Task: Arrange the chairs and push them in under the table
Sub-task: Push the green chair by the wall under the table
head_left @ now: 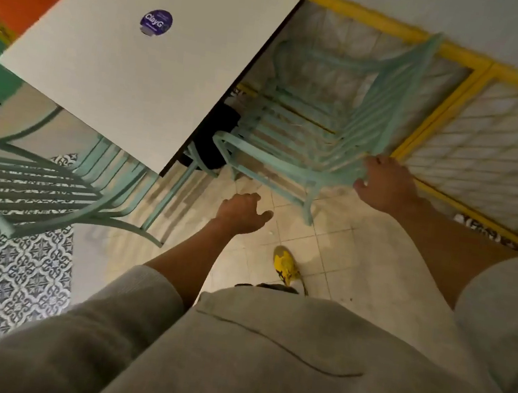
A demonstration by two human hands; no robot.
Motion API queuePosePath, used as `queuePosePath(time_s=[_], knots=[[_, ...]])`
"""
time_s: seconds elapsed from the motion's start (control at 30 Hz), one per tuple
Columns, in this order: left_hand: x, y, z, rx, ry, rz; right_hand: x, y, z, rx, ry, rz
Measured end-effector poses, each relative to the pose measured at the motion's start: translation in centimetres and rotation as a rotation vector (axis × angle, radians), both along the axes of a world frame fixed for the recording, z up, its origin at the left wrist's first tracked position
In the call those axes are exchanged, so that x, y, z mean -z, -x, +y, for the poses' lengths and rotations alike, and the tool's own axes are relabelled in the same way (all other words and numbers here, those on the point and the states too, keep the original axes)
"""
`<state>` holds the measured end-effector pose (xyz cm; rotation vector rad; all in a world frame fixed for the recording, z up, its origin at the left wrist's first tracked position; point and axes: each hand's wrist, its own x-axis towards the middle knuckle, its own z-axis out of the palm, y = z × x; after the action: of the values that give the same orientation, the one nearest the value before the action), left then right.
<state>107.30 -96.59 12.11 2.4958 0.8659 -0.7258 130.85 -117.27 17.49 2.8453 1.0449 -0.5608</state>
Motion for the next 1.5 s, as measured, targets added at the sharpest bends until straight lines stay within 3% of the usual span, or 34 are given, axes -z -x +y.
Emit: queuePosePath(time_s=[0.47, 0.73, 0.87, 1.0, 1.17, 1.37, 1.5], knots=[[-0.2, -18.0, -0.7, -0.222, 0.081, -0.158, -1.7, -21.3, 11.2, -0.339, 0.305, 0.057], [0.9, -26.6, -5.1, -0.654, 0.205, -0.121, 1.7, -32.9, 16.4, -0.700, 0.473, 0.097], [0.5, -32.4, -10.2, -0.790, 0.299, -0.117, 3.2, -39.7, 17.1, -0.750, 0.528, 0.122], [1.1, -36.0, -13.0, -0.890, 0.249, -0.077, 4.0, -43.5, 14.4, -0.775, 0.530, 0.200], [1.8, -37.4, -13.8, -0.794, 0.110, -0.020, 3.8, -44.4, 13.5, -0.868, 0.499, 0.210], [2.5, -37.3, -14.7, -0.834, -0.009, 0.058, 3.7, -44.8, 11.5, -0.961, 0.543, 0.201], [2.7, -37.7, -14.8, -0.795, -0.041, 0.087, 4.0, -45.3, 11.5, -1.128, 0.513, 0.092]])
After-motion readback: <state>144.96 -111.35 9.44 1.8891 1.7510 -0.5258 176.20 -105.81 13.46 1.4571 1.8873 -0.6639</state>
